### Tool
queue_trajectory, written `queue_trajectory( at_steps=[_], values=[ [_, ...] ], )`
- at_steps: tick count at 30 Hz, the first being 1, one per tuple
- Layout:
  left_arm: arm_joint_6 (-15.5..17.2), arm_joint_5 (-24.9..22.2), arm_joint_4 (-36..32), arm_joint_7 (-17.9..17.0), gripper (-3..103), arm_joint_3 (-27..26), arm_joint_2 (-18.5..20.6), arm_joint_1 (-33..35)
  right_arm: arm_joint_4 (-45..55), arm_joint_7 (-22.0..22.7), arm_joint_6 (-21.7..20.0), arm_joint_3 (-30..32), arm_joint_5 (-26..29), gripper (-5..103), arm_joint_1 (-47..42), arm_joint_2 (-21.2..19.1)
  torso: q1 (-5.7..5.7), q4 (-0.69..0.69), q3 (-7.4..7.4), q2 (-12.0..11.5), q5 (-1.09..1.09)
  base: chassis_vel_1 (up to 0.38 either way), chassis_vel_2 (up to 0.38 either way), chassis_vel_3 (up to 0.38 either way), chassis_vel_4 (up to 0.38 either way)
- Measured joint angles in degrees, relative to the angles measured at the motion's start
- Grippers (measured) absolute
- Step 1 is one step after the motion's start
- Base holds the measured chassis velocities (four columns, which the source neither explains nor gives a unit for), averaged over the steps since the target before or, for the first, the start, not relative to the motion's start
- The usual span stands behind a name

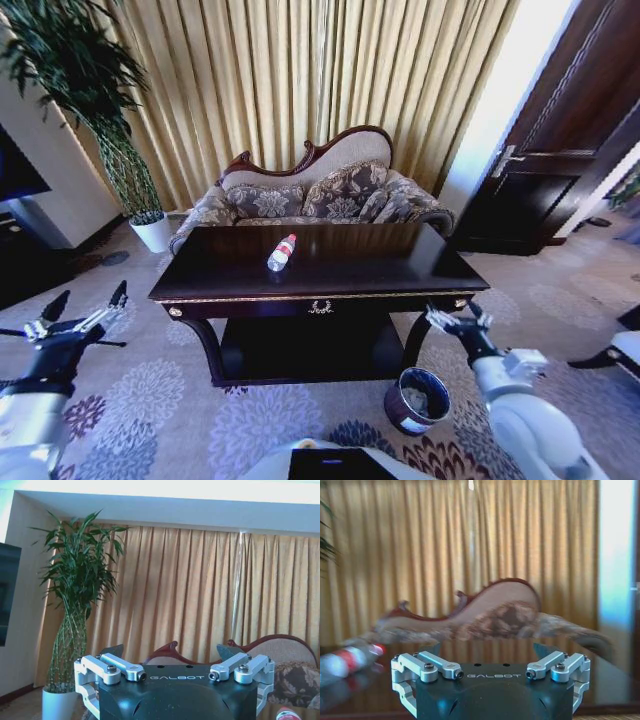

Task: Move to the front of the table and place the trash on the table into the trash bin.

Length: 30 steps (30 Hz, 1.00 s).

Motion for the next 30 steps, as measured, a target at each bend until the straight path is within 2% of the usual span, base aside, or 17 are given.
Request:
queue_trajectory(
  at_steps=[14,30],
  values=[
    [0.49,-0.13,0.38,0.40,100,1.37,1.81,-0.13,1.83,0.28,-0.84,-1.18,0.48,100,-2.38,-0.34,0.00,-0.01,0.00,0.00,0.01,0.000,0.000,0.000,0.000],
    [1.15,-0.90,0.19,0.39,100,0.13,3.04,0.86,1.28,-0.17,-0.82,-1.13,-0.98,100,-2.69,-0.26,0.00,0.00,0.01,0.00,0.01,0.000,0.000,0.000,0.000]
  ],
)
